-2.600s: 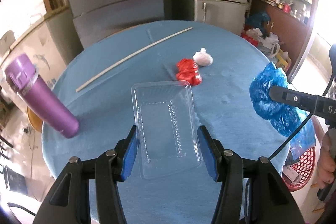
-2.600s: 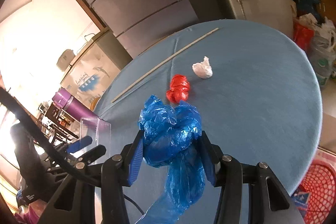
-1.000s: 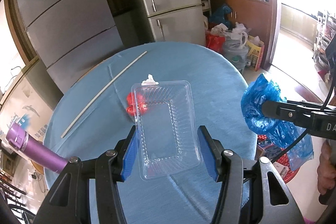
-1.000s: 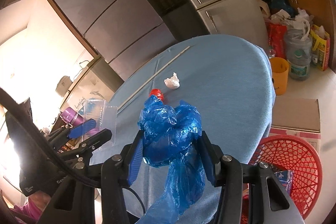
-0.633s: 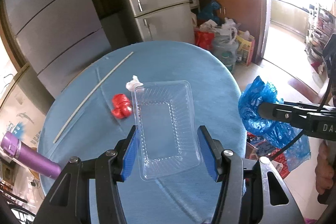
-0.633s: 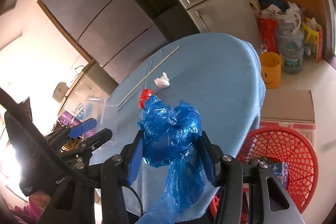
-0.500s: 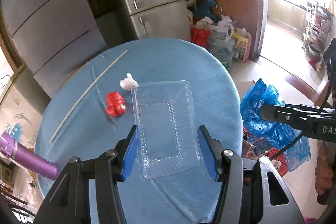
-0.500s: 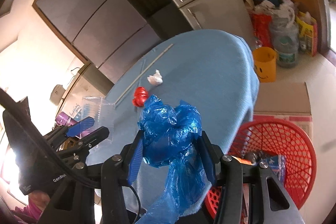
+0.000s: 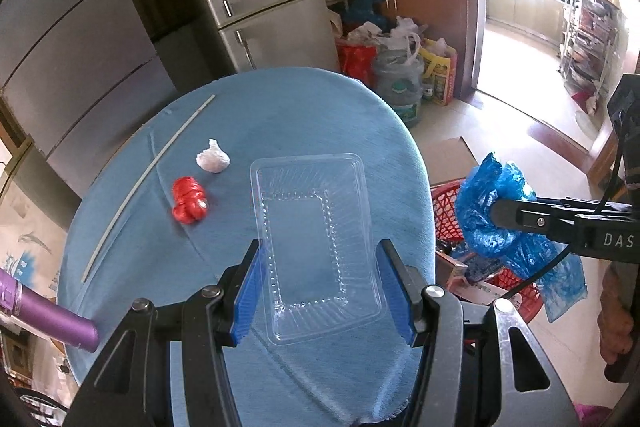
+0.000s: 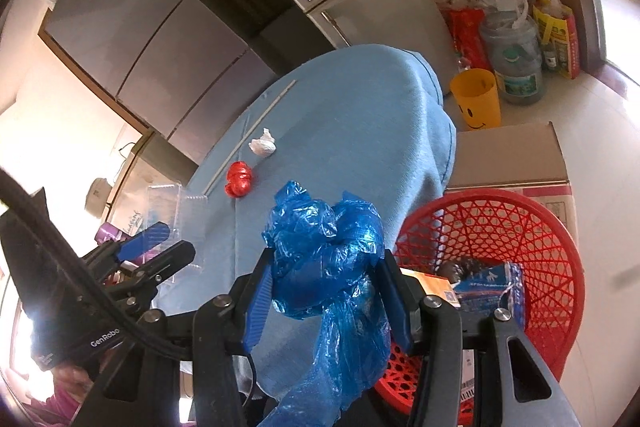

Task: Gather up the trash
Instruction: 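Carry the blue bag with the right gripper over the red basket while the left gripper lifts the container, then hold the blue bag over the basket with the right gripper while the left gripper brings the container above it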

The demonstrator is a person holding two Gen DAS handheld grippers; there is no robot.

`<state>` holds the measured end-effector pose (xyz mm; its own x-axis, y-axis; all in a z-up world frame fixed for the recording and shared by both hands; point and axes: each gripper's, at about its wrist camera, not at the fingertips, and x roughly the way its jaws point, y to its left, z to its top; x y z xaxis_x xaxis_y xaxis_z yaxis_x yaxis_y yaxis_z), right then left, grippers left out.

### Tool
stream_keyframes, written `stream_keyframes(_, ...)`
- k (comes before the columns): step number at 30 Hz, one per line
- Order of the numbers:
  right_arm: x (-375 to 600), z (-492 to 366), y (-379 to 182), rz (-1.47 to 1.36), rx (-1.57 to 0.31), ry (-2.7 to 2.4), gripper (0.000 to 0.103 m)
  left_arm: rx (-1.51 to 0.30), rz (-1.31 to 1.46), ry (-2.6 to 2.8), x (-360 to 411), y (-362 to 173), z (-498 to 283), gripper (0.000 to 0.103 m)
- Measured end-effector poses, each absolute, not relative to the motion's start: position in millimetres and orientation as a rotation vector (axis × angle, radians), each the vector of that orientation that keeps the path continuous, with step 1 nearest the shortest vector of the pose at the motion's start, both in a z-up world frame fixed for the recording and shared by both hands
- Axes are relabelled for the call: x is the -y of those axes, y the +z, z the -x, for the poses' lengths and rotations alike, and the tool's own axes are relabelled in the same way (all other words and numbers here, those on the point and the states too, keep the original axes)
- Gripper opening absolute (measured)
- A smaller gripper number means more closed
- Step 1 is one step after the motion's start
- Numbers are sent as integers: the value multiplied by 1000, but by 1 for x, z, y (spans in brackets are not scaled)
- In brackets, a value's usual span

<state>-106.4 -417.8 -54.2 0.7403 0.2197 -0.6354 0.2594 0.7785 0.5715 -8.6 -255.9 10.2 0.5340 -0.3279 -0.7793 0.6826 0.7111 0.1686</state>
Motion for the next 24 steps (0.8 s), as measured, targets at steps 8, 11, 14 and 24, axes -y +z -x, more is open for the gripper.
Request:
stream_keyframes(8,421,110,-57,-702,-758,-38,53,-803,-511,-655,262,7,16,57)
stream_keyframes(11,422,111,-57,-706,-757,-42,53,-806,-512,-665,264,6,18,57)
stream_keyframes(14,423,112,-57,-713,-757,-45,53,-807,-518,-669,265,4,20,57)
stream_keyframes(24,424,116,-56,-716,-743,-48,53,-806,-527,-679,268,4,22,57)
